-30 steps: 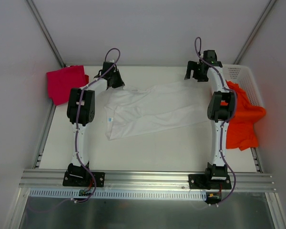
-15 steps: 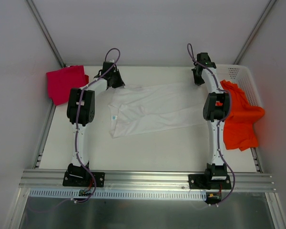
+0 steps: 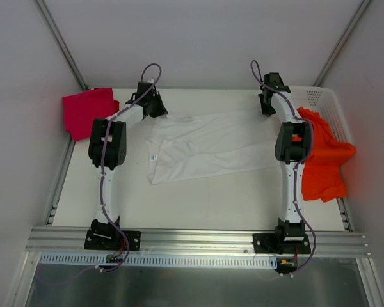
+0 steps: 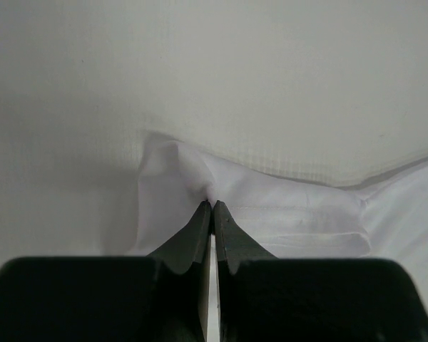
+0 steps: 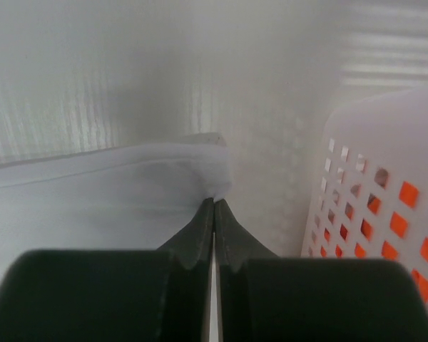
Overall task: Fold and stack the t-shirts
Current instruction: Fold the tshirt
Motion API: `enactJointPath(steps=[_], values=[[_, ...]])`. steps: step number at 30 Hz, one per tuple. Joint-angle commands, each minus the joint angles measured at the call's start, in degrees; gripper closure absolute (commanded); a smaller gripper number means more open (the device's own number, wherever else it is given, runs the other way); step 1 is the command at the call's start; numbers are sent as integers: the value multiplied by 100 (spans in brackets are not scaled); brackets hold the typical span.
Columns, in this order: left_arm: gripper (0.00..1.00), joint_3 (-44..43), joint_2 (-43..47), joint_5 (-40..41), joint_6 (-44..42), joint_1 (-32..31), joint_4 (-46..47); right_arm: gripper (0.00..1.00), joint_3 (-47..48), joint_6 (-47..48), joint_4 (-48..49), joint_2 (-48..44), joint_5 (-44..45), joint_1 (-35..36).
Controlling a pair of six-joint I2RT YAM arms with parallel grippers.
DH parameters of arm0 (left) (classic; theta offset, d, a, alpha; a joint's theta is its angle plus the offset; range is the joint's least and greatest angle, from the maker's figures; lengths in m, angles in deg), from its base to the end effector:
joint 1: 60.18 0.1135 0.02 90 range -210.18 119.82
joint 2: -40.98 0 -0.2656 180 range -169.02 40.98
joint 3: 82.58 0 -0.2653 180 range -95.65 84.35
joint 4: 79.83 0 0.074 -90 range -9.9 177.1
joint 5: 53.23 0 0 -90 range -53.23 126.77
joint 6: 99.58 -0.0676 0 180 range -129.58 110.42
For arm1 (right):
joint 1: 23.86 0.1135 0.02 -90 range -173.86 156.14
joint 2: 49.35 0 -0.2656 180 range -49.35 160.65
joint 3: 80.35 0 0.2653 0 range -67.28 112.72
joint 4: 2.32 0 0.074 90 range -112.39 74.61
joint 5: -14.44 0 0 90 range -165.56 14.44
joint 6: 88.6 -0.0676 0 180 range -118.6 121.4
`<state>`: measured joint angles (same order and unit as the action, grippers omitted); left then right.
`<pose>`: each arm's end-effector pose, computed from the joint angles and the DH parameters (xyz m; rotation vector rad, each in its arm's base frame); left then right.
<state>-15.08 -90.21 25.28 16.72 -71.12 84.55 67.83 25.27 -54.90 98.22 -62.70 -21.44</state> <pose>0.5493 -0.1199 0.1493 -0.1792 2.2090 -0.5843 0.5958 0.0101 0.1486 -0.4732 2.4525 -0.4364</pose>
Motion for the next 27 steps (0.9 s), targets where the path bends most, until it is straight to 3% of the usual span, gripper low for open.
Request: enactJointPath(steps=[1,17,23,27], values=[[100,-14,674,-161,-240,-84,9,100,-387,-76,30,-904,208,48],[100,407,2053,32,-547,-479,-545,100,-1618,-296,-92,-2900,287,505],[100,951,2790,533,-714,-769,-905,100,-2216,-323,-408,-3234,682,585],[100,1584,3433,1033,-714,-822,-1011,100,-2568,-217,-418,-3191,1681,576]])
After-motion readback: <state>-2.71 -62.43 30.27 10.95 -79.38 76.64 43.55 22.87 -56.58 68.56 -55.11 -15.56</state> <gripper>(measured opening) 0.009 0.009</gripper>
